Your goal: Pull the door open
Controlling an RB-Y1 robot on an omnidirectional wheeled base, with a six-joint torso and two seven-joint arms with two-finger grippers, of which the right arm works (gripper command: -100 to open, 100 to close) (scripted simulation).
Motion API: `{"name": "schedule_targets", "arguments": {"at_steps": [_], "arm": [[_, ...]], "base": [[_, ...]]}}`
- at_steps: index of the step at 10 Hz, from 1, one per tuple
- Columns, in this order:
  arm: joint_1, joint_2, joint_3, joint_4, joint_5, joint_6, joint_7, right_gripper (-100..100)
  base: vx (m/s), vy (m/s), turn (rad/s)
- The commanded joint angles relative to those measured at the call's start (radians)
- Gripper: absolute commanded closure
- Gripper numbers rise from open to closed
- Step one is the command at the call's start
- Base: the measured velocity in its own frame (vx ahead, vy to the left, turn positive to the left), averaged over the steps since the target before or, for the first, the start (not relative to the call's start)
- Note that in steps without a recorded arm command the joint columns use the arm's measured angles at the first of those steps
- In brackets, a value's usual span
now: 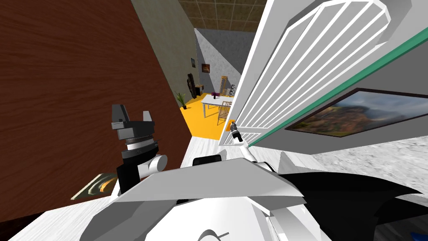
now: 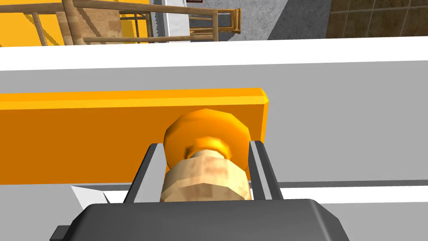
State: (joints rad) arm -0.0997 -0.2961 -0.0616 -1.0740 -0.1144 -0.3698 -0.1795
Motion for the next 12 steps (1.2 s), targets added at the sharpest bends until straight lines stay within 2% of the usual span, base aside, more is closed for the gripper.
{"name": "schedule_targets", "arguments": {"at_steps": [1,3,4,5,12], "arm": [[0.005,-0.014,0.018,-0.008,-0.001,-0.003,-0.018,100],[0.009,-0.029,0.035,-0.011,-0.002,-0.006,-0.035,100],[0.006,-0.022,0.031,-0.01,-0.001,-0.004,-0.028,100],[0.016,-0.034,0.049,-0.016,-0.001,-0.008,-0.043,100],[0.054,-0.101,0.128,-0.056,-0.002,-0.036,-0.113,100]], "base": [[-0.216,-0.104,0.14],[-0.228,-0.084,0.12],[-0.108,-0.034,0.042],[-0.158,-0.05,0.095],[-0.232,-0.102,0.127]]}}
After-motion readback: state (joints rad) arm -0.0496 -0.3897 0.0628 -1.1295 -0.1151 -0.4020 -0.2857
